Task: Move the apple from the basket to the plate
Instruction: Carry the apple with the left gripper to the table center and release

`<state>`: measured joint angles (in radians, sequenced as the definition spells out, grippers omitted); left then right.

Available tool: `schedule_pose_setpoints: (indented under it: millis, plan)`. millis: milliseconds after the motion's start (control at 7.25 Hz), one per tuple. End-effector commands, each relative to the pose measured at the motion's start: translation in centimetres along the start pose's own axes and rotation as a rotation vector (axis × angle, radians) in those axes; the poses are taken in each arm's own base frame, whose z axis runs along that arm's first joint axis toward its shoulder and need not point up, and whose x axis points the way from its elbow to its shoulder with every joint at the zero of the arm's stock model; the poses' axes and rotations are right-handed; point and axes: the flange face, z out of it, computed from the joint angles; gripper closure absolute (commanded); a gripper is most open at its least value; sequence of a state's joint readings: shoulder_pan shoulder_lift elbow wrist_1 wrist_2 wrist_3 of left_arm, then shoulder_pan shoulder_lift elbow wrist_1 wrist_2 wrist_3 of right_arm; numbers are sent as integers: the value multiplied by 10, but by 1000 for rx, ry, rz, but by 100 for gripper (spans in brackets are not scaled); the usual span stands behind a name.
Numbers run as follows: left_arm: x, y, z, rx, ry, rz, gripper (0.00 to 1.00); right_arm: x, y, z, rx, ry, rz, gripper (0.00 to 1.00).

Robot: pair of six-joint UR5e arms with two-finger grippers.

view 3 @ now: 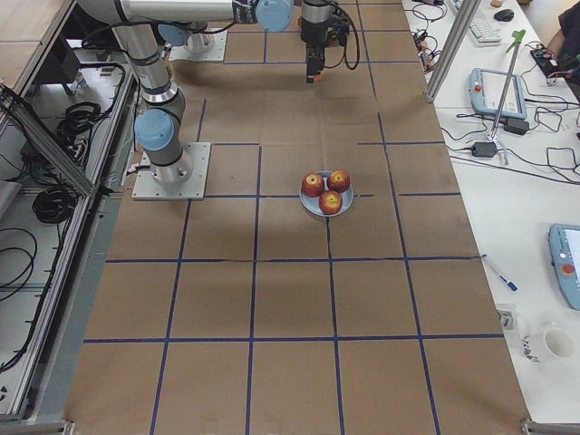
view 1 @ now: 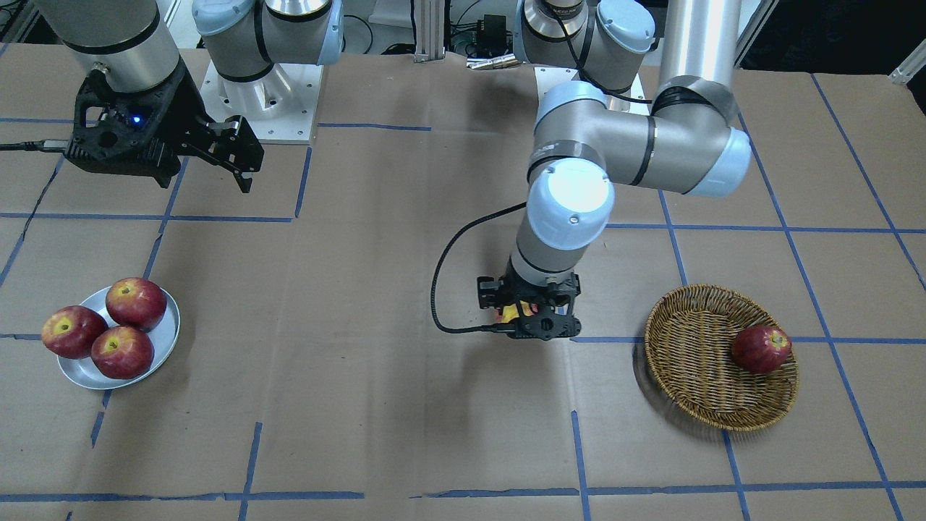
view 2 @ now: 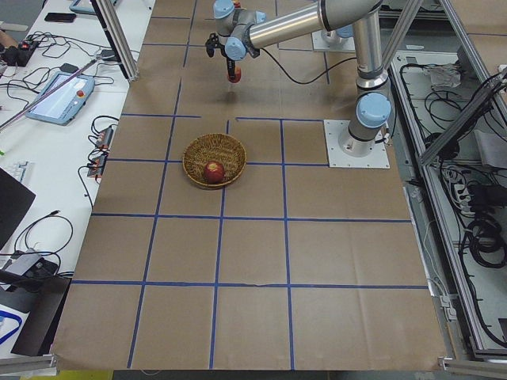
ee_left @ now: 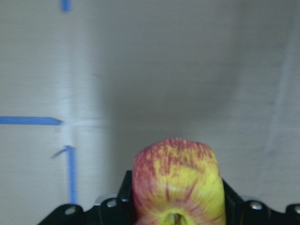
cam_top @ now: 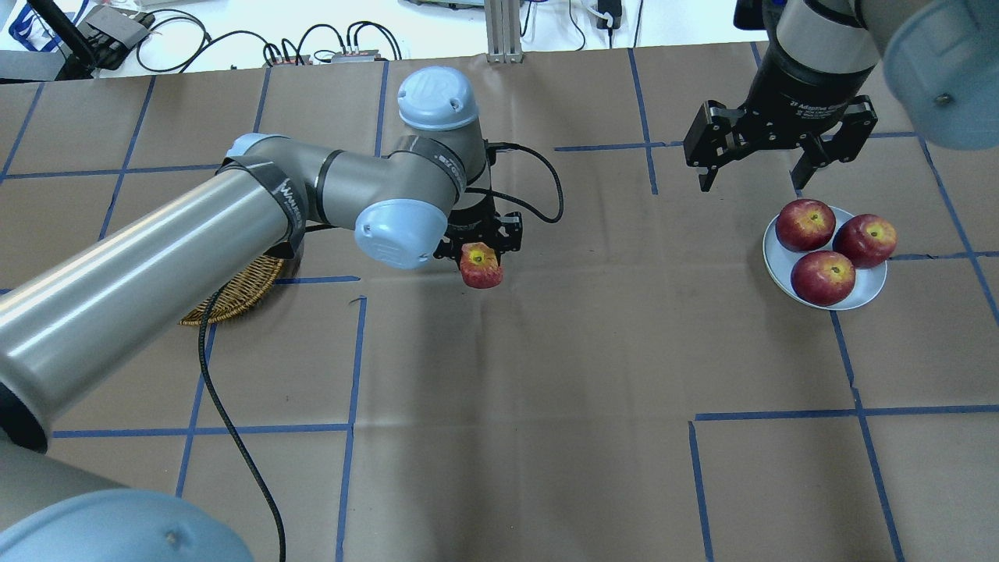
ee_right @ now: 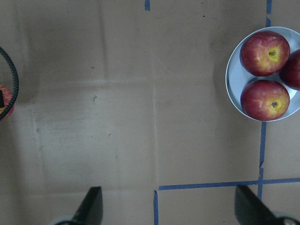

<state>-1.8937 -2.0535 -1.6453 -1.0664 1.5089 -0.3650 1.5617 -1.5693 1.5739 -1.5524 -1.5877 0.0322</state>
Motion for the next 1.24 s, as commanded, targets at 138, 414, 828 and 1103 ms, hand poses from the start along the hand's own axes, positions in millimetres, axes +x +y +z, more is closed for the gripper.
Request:
schedule_pose_setpoints:
  millis: [138, 414, 828, 1103]
  plan:
    - [29, -14, 22, 1, -2, 13, 57, -1, 0, 0, 0, 0, -1, 0]
    - [37, -13, 24, 1, -4, 22, 35, 0, 0, 0, 0, 0, 0, 0]
    - [36, -8, -8, 34, 15, 25, 2, 0, 0, 0, 1, -2, -1, 0]
    - [13, 10, -112, 36, 14, 9, 2, 0, -1, -1, 8, -3, -1, 0]
